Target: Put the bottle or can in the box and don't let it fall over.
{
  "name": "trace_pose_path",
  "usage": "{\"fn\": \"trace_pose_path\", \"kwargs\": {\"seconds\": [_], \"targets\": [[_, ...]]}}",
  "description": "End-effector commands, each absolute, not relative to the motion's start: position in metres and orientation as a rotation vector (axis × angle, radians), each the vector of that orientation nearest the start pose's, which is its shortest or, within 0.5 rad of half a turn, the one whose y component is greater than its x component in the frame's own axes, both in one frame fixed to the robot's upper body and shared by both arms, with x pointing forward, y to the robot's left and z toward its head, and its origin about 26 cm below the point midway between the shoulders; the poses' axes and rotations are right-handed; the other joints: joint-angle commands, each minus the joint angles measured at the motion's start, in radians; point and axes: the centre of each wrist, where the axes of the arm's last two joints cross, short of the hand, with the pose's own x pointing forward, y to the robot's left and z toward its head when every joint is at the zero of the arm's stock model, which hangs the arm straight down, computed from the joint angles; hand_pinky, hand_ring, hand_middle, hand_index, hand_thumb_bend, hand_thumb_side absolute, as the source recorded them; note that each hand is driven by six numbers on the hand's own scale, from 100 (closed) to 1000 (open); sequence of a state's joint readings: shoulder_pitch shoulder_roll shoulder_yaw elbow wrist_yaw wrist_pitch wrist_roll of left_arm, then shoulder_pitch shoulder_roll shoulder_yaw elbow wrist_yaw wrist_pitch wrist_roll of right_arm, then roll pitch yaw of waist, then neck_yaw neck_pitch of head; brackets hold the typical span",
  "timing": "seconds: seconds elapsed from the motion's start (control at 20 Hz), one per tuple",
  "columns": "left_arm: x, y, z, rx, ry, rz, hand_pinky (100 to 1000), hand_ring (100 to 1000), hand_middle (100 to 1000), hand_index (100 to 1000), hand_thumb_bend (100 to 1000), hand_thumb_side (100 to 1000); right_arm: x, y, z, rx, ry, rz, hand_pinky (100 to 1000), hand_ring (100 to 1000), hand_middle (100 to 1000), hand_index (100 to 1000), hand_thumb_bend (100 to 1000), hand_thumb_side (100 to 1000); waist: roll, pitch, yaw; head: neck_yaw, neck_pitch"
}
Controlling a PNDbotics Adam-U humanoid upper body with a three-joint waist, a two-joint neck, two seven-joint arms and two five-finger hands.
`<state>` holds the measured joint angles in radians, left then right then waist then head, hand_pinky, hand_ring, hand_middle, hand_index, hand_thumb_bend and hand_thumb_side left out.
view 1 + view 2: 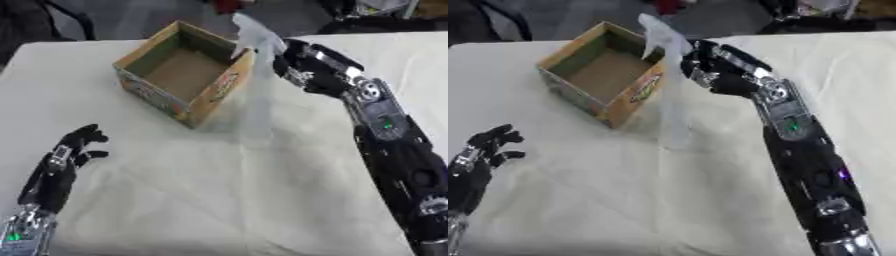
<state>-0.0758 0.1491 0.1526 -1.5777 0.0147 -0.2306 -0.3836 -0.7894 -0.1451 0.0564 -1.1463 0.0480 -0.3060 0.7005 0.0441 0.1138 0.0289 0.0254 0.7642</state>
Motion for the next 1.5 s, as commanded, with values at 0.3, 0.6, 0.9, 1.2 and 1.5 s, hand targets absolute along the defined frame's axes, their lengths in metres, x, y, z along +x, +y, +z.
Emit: {"fn": "trace_pose_path", "kwargs": {"seconds": [0.3,0.6,0.9,1.2,1.5], "targets": [[0.294,0.315,0.026,-0.034,-1.859,-0.4,740,947,683,890,135,996,0.446,-0.181,0.164,0.404,-1.993,1.195,785,883,874,913,100,535,0.0,-0.012,-0.002,0.005,0.006],[0.295,0.314,0.026,-0.036,-1.857,-0.402,740,948,683,890,122,988,0.447,-0.181,0.167,0.398,-1.998,1.207,786,883,874,912,100,529,0.0,-0.012,0.002,0.0,0.006],[0.295,0.314,0.024,-0.034,-1.846,-0.402,740,949,684,890,117,988,0.451,-0.181,0.165,0.375,-1.988,1.221,787,883,874,911,100,527,0.0,-0.011,0.007,-0.005,0.006],[0.297,0.314,0.02,-0.026,-1.836,-0.397,740,950,684,889,116,994,0.454,-0.18,0.161,0.345,-1.974,1.23,785,878,869,910,100,528,0.003,-0.008,0.016,-0.012,0.005],[0.297,0.316,0.016,-0.012,-1.825,-0.381,740,950,684,889,115,1000,0.456,-0.178,0.156,0.329,-1.966,1.232,783,876,866,910,100,530,0.006,-0.005,0.023,-0.017,0.006]]}}
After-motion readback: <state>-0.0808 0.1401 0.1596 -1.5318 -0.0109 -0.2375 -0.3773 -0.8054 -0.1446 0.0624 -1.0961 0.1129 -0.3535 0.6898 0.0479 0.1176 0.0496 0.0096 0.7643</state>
